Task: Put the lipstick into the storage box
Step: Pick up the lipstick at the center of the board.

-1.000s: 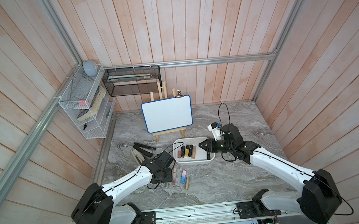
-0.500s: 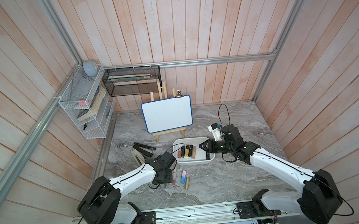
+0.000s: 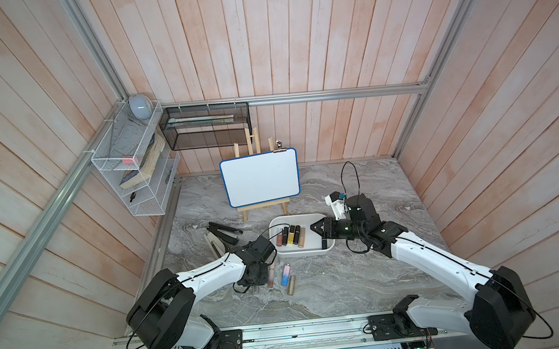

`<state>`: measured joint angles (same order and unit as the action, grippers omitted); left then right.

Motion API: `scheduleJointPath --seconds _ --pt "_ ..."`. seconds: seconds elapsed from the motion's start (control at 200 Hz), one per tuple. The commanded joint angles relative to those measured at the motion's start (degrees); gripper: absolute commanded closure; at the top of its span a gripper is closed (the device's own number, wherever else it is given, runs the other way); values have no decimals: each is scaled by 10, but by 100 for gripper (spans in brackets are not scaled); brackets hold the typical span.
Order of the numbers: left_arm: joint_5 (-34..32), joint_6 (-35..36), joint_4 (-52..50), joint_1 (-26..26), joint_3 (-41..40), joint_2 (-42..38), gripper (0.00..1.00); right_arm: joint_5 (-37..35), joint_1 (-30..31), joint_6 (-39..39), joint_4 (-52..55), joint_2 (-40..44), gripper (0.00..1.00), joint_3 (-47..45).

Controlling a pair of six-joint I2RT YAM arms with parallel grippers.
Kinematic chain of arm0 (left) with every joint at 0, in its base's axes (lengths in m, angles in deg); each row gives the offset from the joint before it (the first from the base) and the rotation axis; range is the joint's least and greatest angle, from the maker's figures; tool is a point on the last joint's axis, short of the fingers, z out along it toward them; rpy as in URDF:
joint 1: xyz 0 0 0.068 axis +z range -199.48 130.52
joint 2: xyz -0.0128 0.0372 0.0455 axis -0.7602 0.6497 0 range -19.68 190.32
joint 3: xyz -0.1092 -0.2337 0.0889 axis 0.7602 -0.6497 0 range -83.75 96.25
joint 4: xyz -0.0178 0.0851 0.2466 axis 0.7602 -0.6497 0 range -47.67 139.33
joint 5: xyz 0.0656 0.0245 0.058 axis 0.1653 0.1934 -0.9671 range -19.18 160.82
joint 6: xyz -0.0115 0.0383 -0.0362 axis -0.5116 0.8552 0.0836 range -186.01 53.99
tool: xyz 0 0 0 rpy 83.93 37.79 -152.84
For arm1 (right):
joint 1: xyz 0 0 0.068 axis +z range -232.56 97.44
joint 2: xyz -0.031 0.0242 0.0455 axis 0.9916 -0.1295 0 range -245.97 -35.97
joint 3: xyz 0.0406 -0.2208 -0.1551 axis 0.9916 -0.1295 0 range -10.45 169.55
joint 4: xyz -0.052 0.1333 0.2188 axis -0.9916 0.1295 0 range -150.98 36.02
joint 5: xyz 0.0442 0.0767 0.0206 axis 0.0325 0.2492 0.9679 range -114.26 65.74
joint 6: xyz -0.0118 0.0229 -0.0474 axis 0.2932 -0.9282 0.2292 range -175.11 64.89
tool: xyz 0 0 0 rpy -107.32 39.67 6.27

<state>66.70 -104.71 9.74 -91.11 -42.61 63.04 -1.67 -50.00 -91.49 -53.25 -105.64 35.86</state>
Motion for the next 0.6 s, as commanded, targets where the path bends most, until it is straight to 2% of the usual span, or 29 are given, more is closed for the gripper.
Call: scheduleJointPath --seconds 0.0,0.195,0.41,0.595 --pt "-3 5 16 3 5 13 70 -2 2 -1 2 8 63 -10" --pt "-4 10 16 9 3 10 79 -1 2 -5 -5 9 63 -14" --pt "3 13 16 15 3 -12 80 10 2 -10 -16 10 62 -18" --pt "38 26 21 29 20 -75 80 40 0 -22 -48 16 59 -31"
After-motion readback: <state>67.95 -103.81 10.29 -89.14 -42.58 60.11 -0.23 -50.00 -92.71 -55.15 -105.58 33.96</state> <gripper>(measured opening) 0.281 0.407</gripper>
